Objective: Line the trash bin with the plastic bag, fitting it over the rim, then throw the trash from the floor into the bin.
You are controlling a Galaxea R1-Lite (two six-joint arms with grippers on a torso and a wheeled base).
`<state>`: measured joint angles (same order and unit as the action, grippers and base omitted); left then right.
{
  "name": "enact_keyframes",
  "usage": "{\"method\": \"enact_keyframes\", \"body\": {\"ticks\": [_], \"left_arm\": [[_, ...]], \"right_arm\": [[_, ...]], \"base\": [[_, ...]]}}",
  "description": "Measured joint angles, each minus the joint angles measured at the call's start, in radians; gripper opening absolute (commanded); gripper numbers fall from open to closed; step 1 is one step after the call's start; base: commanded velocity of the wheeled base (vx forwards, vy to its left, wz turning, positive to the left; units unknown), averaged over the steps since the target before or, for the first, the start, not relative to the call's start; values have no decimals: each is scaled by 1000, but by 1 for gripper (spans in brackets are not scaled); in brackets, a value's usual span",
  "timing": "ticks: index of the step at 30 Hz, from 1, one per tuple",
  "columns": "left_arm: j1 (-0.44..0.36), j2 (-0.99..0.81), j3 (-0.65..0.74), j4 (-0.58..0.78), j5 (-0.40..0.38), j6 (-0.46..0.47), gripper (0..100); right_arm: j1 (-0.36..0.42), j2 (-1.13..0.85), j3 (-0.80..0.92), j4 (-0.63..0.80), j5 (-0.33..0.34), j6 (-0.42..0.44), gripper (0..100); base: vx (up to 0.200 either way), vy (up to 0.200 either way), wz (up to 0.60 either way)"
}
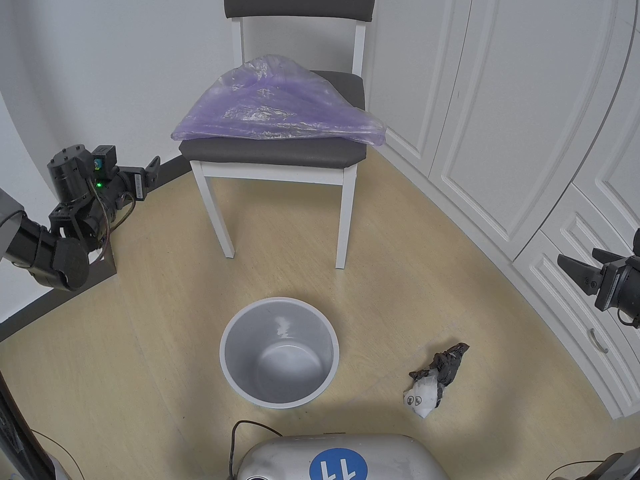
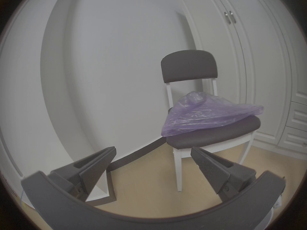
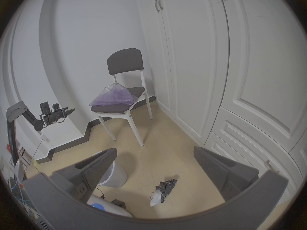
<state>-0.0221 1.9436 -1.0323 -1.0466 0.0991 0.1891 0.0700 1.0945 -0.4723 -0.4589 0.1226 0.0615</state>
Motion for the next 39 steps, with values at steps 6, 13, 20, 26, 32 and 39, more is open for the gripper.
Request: {"method": "enact_keyframes", "body": {"ticks": [6, 13, 20, 26, 32, 39], "left_arm": [[42, 57, -200, 189, -16, 11, 100], [53, 168, -453, 312, -33, 19, 100], [46, 331, -710, 351, -23, 13, 100], [34, 488, -903, 352, 9, -109, 100], [4, 580, -959, 338, 18, -233, 100], [-2, 612, -967, 255, 5, -265, 100]], "right_arm": [[-7, 21, -5, -1, 1, 5, 100], [-22, 51, -11, -7, 3, 8, 100], [-35, 73, -14, -12, 3, 9, 100], [-47, 78, -16, -15, 4, 10, 100], [-54, 73, -17, -17, 4, 10, 100], [-55, 64, -12, -44, 5, 9, 100]], "base": [[0, 0, 0], [0, 0, 0], [0, 0, 0], [0, 0, 0], [0, 0, 0], [0, 0, 0]]}}
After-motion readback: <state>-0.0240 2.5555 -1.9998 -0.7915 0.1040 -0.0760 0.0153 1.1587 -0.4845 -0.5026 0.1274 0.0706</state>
